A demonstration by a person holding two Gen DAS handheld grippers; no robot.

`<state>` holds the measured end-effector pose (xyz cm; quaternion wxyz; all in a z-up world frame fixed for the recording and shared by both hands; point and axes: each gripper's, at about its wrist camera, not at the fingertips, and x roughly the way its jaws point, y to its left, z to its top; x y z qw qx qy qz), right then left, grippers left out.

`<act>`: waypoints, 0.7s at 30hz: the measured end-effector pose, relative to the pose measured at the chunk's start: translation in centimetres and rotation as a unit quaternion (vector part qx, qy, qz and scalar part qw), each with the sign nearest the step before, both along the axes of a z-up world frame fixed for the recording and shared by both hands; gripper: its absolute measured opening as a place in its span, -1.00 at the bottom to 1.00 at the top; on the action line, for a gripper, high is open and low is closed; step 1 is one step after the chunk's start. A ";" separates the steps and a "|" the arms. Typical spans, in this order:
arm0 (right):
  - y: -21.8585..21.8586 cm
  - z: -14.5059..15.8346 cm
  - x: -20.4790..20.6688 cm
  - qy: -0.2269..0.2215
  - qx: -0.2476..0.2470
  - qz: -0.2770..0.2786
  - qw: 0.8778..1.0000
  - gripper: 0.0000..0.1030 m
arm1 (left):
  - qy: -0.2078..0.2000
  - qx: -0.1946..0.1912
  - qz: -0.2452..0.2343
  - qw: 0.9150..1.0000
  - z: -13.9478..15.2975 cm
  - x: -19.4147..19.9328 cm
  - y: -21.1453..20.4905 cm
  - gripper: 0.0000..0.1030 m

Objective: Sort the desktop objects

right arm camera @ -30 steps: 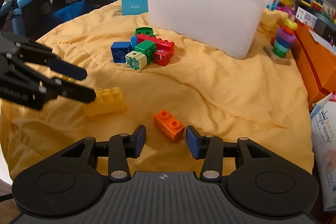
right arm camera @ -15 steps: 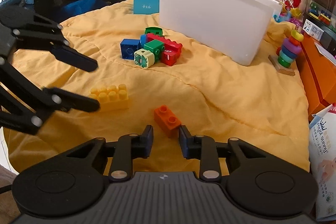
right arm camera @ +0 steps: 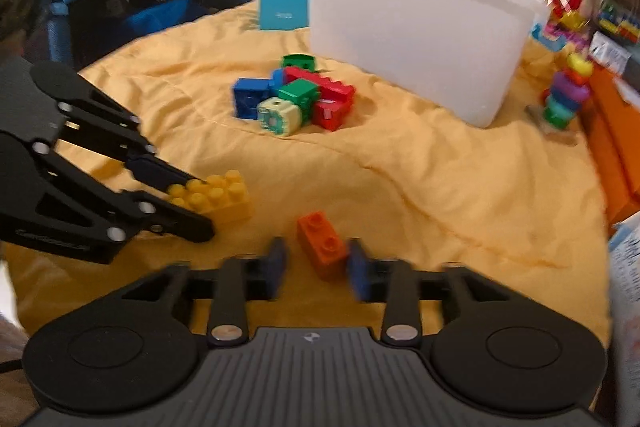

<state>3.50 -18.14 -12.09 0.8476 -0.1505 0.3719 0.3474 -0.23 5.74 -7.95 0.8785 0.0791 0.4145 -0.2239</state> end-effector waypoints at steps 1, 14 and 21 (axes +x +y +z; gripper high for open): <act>0.1 0.1 -0.2 -0.003 -0.005 0.002 1.000 -0.67 | 0.000 -0.002 0.002 1.000 0.2 -0.1 0.1 -0.48; -0.2 8.8 3.5 -0.127 0.041 -0.032 0.990 -0.67 | -0.140 -0.022 0.041 0.989 10.9 4.8 2.8 -0.48; 0.4 14.4 9.1 -0.221 0.060 -0.052 0.972 -0.67 | -0.213 0.000 0.049 0.976 16.3 10.9 3.2 -0.48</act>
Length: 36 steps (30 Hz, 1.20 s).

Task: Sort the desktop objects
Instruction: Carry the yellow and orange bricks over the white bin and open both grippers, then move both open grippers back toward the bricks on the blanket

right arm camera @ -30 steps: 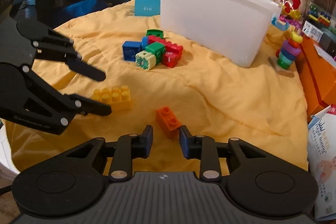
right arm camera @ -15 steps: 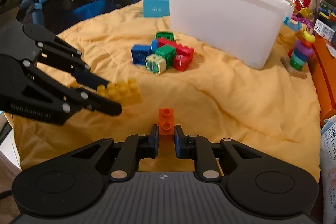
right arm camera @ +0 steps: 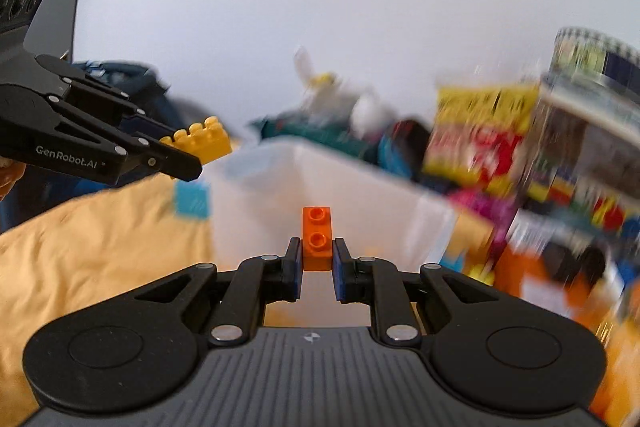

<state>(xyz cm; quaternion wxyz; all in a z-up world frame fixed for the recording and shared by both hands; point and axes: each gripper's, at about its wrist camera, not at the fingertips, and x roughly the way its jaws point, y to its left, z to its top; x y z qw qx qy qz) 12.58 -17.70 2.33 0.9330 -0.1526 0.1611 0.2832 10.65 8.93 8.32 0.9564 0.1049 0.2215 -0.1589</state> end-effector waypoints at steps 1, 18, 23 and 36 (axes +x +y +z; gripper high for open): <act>0.4 0.3 0.9 -0.007 0.002 -0.001 1.000 -0.67 | -0.007 0.006 0.002 1.000 0.4 1.0 -0.1 -0.48; 2.0 -2.4 8.4 0.055 -0.023 -0.059 0.996 -0.26 | 0.046 0.035 0.030 0.998 -2.9 7.6 -2.0 -0.02; 0.8 -2.3 4.3 0.043 0.006 -0.040 0.998 0.02 | 0.025 0.008 0.019 0.999 -2.1 3.1 -1.7 0.29; 1.3 -9.2 -3.3 0.152 -0.019 -0.012 0.988 0.34 | 0.168 -0.025 0.035 0.985 -11.1 -6.3 -1.2 0.39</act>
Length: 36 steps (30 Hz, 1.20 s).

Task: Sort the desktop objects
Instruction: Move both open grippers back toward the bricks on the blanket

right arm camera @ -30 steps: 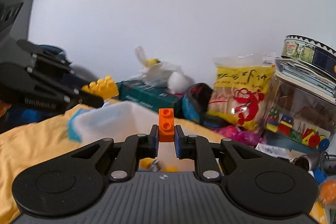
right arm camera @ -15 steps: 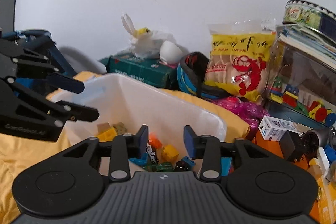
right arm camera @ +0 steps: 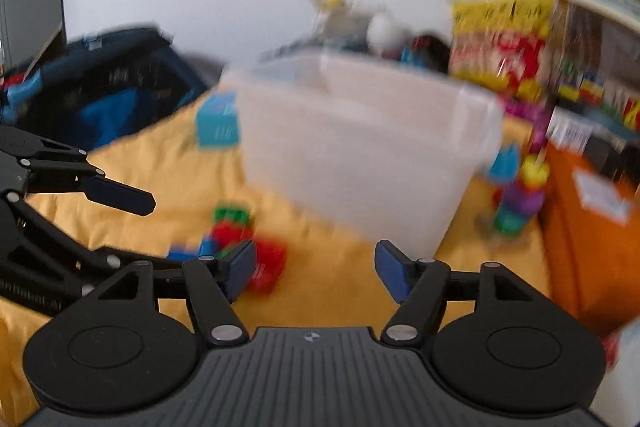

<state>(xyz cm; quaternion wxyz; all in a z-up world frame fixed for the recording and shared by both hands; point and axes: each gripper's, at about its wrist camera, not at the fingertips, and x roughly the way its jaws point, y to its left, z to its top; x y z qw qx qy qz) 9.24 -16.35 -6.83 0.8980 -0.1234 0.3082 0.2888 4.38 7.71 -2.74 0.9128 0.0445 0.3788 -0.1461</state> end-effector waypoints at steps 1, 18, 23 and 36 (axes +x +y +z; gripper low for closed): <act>0.1 -0.5 -0.3 0.008 -0.005 0.000 1.000 0.34 | 0.011 -0.002 -0.007 1.000 -0.6 -0.5 -0.1 0.39; 0.2 -2.7 -1.9 0.067 0.000 -0.017 0.998 0.54 | 0.024 0.013 0.028 0.999 -2.5 -2.4 0.6 0.38; -0.1 -2.7 -2.2 0.065 0.004 -0.014 0.998 0.51 | 0.000 0.061 0.000 0.998 -2.2 -2.0 -0.5 0.35; -0.3 -3.1 -2.4 0.077 0.002 -0.016 0.997 0.21 | -0.044 0.178 -0.035 0.982 -3.3 2.0 -0.6 0.18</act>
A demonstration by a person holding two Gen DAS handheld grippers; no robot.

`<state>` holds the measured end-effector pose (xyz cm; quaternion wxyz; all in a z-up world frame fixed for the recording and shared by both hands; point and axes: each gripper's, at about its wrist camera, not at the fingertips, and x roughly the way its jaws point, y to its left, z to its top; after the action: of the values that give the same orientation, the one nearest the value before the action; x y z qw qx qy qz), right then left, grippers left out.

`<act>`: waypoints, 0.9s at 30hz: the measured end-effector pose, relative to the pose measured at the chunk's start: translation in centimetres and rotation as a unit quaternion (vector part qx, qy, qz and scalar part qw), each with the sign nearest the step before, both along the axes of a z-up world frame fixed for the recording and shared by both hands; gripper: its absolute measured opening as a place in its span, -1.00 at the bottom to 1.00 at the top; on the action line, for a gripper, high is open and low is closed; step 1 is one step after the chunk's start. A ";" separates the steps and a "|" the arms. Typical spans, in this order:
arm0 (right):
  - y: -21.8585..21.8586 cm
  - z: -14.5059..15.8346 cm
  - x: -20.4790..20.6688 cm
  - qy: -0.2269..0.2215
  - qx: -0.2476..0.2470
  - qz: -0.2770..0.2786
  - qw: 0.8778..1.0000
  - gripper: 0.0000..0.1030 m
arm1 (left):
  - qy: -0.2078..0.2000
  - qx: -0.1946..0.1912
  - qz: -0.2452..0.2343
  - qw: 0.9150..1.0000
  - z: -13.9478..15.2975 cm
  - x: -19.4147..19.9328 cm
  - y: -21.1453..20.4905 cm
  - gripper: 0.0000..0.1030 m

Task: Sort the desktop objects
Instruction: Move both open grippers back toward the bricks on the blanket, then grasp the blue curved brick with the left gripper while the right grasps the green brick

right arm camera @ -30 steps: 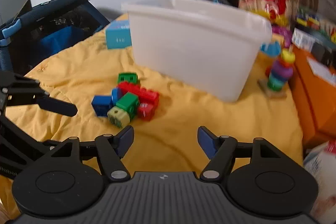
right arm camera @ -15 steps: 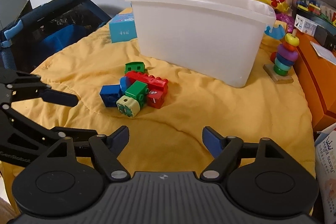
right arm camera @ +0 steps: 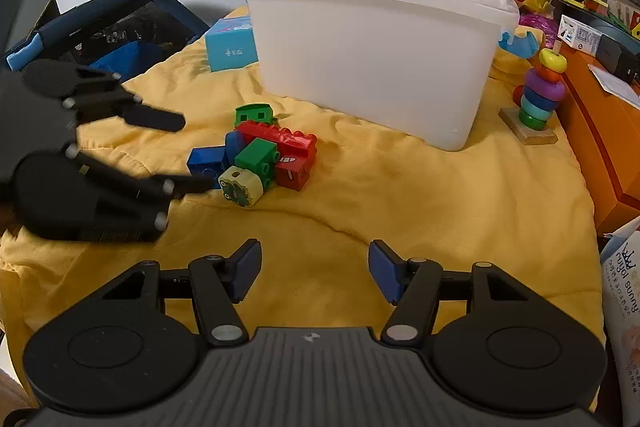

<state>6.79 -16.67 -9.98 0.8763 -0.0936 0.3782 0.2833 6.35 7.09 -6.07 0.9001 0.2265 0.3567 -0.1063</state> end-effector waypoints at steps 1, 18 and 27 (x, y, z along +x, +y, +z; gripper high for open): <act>0.1 0.0 0.0 0.000 0.001 0.003 1.000 0.21 | 0.012 -0.020 -0.011 1.000 -0.2 0.5 0.6 0.18; 5.7 0.3 4.4 0.062 0.095 -0.011 0.993 -0.13 | 0.014 0.073 -0.062 0.995 -2.4 -9.1 -1.7 -0.60; 6.3 0.0 3.3 0.000 0.032 0.013 0.999 -0.41 | 0.009 0.023 -0.080 0.996 -1.7 -11.1 -1.9 -0.23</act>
<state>10.05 -10.32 -9.99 0.8751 -0.0706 0.3676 0.3068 -4.77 5.16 -7.74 0.8801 0.2738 0.3477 -0.1723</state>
